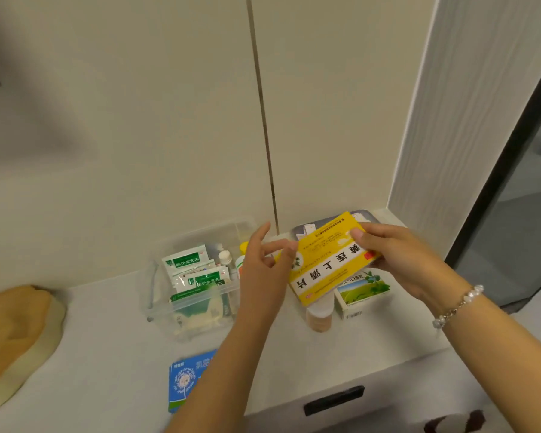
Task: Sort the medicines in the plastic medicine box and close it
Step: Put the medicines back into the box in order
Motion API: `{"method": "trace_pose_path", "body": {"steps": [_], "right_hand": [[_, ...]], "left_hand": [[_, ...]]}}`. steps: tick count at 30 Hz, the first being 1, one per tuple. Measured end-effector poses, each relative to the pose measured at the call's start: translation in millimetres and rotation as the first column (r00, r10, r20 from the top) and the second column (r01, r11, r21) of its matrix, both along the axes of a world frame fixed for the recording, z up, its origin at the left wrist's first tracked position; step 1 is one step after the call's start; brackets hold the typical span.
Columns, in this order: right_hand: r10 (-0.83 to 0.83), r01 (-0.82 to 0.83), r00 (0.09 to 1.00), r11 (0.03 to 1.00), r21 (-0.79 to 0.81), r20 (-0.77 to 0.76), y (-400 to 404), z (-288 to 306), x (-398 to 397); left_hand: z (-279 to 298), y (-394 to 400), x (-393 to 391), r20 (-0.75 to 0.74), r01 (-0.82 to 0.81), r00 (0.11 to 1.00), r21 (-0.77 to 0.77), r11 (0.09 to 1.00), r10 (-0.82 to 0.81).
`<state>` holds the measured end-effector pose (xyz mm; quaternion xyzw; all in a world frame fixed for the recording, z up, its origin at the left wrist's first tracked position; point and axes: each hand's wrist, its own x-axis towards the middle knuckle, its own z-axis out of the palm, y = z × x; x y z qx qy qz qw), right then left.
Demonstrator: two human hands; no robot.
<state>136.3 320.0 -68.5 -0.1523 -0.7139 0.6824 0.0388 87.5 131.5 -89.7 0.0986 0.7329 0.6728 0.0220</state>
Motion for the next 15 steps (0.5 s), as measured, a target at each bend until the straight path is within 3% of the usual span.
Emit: {"method": "trace_pose_path", "body": {"steps": [4,6,11,15], "right_hand": [[0.083,-0.083,0.994,0.997,0.009,-0.066,-28,1,-12],[0.067,-0.069,0.994,0.997,-0.023,-0.088,-44,-1,-20],[0.086,-0.100,0.990,0.988,-0.119,-0.115,-82,-7,-39],[0.111,-0.124,0.987,0.987,-0.105,-0.115,-112,-11,-50]], "left_hand": [[11,-36,-10,0.129,0.165,0.979,-0.066,0.984,-0.155],[13,-52,-11,0.164,0.173,0.973,-0.071,0.982,-0.160],[15,-84,-18,0.180,0.016,0.983,0.006,1.000,-0.017],[15,-105,-24,0.142,-0.182,0.974,0.036,0.983,0.175]]}}
